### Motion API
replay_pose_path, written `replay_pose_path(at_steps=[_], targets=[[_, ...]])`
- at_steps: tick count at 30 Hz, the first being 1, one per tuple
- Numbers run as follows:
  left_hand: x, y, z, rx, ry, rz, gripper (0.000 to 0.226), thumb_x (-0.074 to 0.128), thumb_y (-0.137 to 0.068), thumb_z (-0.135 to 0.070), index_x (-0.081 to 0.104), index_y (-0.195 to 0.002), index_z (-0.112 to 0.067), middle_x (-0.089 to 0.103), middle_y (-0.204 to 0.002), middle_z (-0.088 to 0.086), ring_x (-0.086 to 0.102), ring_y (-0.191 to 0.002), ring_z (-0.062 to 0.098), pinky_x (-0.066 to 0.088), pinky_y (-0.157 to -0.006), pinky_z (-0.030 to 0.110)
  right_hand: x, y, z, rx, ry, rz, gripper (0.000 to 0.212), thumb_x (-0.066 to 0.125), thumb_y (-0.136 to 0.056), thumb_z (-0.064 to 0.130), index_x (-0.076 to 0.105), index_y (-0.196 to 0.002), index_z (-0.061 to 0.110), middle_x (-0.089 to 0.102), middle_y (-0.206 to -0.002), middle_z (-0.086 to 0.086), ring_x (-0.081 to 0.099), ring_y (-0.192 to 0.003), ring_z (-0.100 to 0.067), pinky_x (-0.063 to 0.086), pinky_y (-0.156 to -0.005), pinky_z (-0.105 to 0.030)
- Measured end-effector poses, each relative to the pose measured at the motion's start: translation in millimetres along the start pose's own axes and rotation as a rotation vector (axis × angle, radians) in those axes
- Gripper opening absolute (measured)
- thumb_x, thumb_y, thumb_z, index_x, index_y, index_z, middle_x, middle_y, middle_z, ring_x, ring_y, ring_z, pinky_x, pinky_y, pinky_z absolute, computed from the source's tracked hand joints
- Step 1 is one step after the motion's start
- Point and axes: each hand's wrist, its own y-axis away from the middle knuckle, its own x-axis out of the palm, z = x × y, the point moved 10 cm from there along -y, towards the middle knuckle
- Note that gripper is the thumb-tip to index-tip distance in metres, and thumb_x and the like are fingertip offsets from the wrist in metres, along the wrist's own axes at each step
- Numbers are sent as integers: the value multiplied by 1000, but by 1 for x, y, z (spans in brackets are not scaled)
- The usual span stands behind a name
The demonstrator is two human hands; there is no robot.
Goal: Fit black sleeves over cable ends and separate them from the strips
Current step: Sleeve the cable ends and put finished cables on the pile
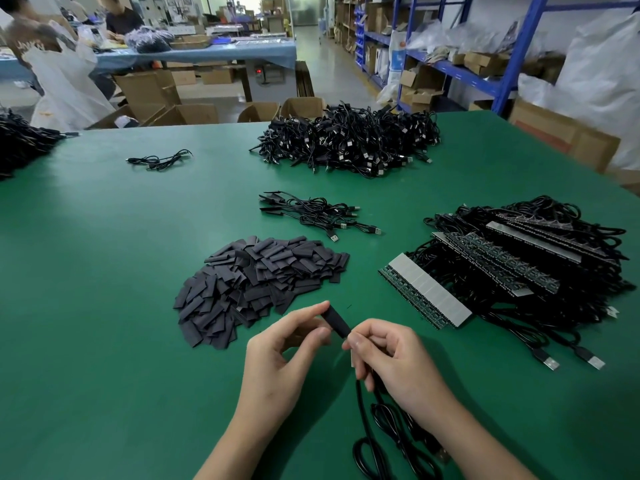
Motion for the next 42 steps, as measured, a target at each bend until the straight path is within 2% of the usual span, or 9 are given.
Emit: replay_pose_path(at_steps=[6,13,18,23,26,30,34,38,42], targets=[[-5,-3,13,-119,214,-52,13,79,-83,-21,75,-94,-26,75,-83,8,75,-76,21,57,-72,23,1,-1,1,-32,29,47,22,63,-91,43,74,-87,25,67,-66,-3,57,-55,-16,49,-59,-28],[-25,-6,20,-161,327,-184,10,77,-81,-19,74,-90,-20,72,-76,7,71,-70,18,55,-70,20,-14,-1,0,19,111,149,26,70,-85,53,69,-107,39,78,-93,-2,71,-80,-14,53,-79,-22],[-28,-5,21,-161,305,-200,12,75,-85,-19,75,-96,-22,74,-79,7,73,-72,18,56,-69,21,-10,1,-1,2,240,165,15,72,-94,21,72,-99,35,77,-81,2,69,-74,-2,47,-72,-11],[-10,-4,20,-120,-151,-37,31,73,-94,-24,67,-123,-33,77,-102,-13,70,-92,3,54,-83,21,-41,-8,10,-48,257,-68,24,67,-98,15,73,-96,38,70,-69,2,58,-58,1,42,-59,-11],[26,3,5,104,-684,255,47,54,-94,-66,65,-131,-39,61,-125,-26,51,-117,-5,39,-103,27,-58,-20,25,-110,440,-237,13,69,-96,26,70,-95,39,72,-71,9,62,-54,-1,45,-54,-15],[47,8,13,141,-871,422,77,32,-87,-87,53,-145,-41,45,-141,-23,34,-132,3,26,-110,33,-49,-73,68,-226,791,-259,12,70,-94,38,71,-104,32,71,-75,10,66,-65,-13,50,-60,-30],[51,10,16,139,-870,474,76,41,-84,-86,52,-145,-41,40,-144,-22,28,-135,5,22,-113,35,-25,-161,125,-334,1062,-254,32,65,-98,42,67,-126,26,72,-98,2,55,-62,-8,45,-58,-23],[43,8,14,105,-747,424,57,59,-84,-74,55,-130,-41,47,-130,-27,35,-126,-3,26,-107,27,-15,-201,140,-246,1092,-224,51,57,-102,46,51,-146,22,58,-138,-6,63,-108,-22,53,-90,-39],[35,3,14,-22,-455,359,43,80,-80,-49,55,-112,-36,64,-106,-22,56,-103,-4,42,-95,23,3,-138,107,-279,859,-129,25,59,-100,40,67,-118,24,65,-106,5,62,-92,-12,55,-86,-36]])
